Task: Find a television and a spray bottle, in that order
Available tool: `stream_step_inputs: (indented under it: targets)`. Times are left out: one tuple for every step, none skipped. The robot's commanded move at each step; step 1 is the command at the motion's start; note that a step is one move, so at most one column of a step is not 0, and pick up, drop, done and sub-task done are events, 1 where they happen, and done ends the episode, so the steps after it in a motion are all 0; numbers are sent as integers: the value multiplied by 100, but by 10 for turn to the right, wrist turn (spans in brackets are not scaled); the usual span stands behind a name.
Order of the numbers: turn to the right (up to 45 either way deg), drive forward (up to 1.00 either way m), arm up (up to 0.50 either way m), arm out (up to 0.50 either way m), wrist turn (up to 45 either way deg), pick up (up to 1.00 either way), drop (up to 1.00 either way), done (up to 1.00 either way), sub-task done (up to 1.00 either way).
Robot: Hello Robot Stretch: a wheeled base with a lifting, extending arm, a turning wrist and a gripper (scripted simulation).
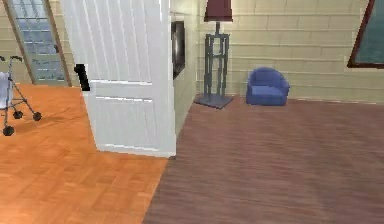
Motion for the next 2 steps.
stream_step_inputs:
  targets:
    - [90,0,0,0,0,0,0,0,0]
    - [0,35,0,0,0,0,0,0,0]
